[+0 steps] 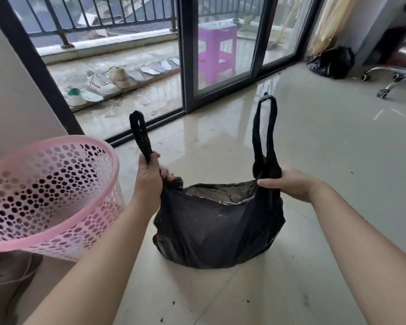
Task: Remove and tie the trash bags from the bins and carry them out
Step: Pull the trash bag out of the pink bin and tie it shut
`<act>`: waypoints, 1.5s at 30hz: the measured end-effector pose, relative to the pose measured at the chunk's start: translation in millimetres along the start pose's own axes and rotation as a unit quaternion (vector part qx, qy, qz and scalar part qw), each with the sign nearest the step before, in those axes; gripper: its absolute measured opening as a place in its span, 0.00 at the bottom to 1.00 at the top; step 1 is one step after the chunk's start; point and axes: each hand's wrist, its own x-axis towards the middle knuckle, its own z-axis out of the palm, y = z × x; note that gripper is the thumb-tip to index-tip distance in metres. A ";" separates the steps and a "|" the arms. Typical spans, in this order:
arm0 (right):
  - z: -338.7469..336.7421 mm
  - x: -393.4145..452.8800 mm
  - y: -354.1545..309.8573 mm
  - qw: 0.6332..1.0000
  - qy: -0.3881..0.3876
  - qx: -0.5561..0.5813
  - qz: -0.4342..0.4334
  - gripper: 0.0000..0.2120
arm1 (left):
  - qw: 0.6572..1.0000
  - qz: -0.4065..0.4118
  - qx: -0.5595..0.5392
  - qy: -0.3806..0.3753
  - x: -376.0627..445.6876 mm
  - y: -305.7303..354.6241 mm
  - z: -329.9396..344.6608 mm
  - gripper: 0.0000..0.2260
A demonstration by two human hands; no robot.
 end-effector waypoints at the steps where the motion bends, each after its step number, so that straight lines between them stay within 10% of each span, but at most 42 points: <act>1: 5.5 4.0 7.7 0.997 0.027 0.067 -0.008 0.03 | 1.000 -0.001 -0.002 0.027 1.2 -2.9 0.9 0.12; 14: 79.9 59.5 -8.0 0.844 0.147 0.516 0.030 0.19 | 0.987 -0.119 -0.097 -0.046 4.0 -8.1 -27.6 0.14; 19: 90.3 65.6 -10.0 0.882 0.112 0.456 0.020 0.12 | 0.992 -0.119 -0.051 0.014 1.6 -14.5 -13.1 0.12; 26: 96.4 57.1 -19.6 0.988 0.025 0.153 -0.019 0.12 | 0.928 -0.362 0.029 -0.084 4.8 -19.4 -16.2 0.11; 34: 116.7 44.7 -38.8 0.974 -0.048 -0.191 -0.109 0.20 | 0.907 -0.356 0.162 -0.158 -1.3 -24.2 -22.5 0.24; 39: 116.8 50.2 -30.9 0.980 -0.066 -0.168 -0.084 0.21 | 0.945 -0.287 0.042 -0.150 -2.5 -18.1 -27.1 0.23; 45: 97.1 52.5 -17.2 0.969 -0.230 -0.063 0.058 0.24 | 0.898 -0.288 0.099 -0.318 -9.1 -17.5 -35.0 0.22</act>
